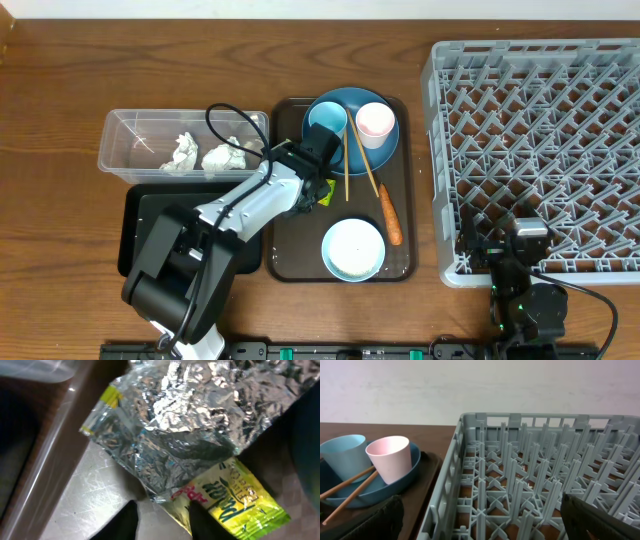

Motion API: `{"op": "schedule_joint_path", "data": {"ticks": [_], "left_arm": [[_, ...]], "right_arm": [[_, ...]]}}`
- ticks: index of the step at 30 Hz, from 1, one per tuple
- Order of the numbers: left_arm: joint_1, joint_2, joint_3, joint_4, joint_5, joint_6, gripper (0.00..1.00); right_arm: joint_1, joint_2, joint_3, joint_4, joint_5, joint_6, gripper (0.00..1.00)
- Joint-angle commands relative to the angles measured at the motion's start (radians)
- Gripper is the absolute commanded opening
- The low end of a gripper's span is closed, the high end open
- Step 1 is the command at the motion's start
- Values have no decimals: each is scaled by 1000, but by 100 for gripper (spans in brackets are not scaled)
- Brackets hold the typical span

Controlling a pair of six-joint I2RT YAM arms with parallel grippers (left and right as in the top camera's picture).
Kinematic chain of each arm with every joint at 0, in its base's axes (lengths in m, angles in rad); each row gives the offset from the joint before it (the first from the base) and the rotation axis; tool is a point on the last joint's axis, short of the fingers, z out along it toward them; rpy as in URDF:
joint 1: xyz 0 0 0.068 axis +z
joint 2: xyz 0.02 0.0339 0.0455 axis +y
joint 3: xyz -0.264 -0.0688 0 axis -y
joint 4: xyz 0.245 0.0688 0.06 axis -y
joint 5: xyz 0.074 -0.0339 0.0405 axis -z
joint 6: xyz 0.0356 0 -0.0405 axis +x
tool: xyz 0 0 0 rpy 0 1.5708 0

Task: Sort waste into correct bins and load items into the dishwasher rack
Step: 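Reach the left gripper to the foil and yellow wrapper and grasp them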

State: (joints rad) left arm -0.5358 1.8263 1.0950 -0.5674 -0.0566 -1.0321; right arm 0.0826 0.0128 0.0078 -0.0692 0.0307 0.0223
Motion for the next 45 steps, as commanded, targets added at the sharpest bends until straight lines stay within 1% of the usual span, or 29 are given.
{"op": "schedule_joint_path", "data": {"ticks": [1,2,3,4,6,17,23,24,25,26,28,29,36,45], "left_arm": [[-1,12,8,-4,-6,-5,24],[-1,11,9,-3,5,-4,23],[0,8,9,-3,21,8,19],[-1,5,9,-3,28,16,13],[-1,-7,9,-9,38,35,6],[-2,-146,9,-64,44,56,6],[-16,-167,8,-64,9,82,6],[-20,-166,8,-64,-3,81,9],[-23,-166,8,-64,-21,81,17],[-26,-166,8,-64,-42,81,32],[-27,-165,8,-64,-69,81,56],[-27,-163,8,-63,-68,81,60],[-27,-151,8,-55,-68,80,60],[-33,-62,8,0,-69,82,60]], "right_arm": [[-1,-2,-2,-2,-2,14,99],[-1,-2,-2,-2,-1,14,99],[-1,-2,-2,-2,-2,14,99],[-1,-2,-2,-2,-2,14,99],[-1,-2,-2,-3,-1,14,99],[-1,-2,-2,-2,-2,14,99],[-1,-2,-2,-2,-2,14,99],[-1,-2,-2,-2,-2,14,99],[-1,-2,-2,-2,-2,14,99],[-1,-2,-2,-2,-2,14,99],[-1,-2,-2,-2,-2,14,99],[-1,-2,-2,-2,-2,14,99],[-1,-2,-2,-2,-1,14,99],[-1,-2,-2,-2,-1,14,99]]}}
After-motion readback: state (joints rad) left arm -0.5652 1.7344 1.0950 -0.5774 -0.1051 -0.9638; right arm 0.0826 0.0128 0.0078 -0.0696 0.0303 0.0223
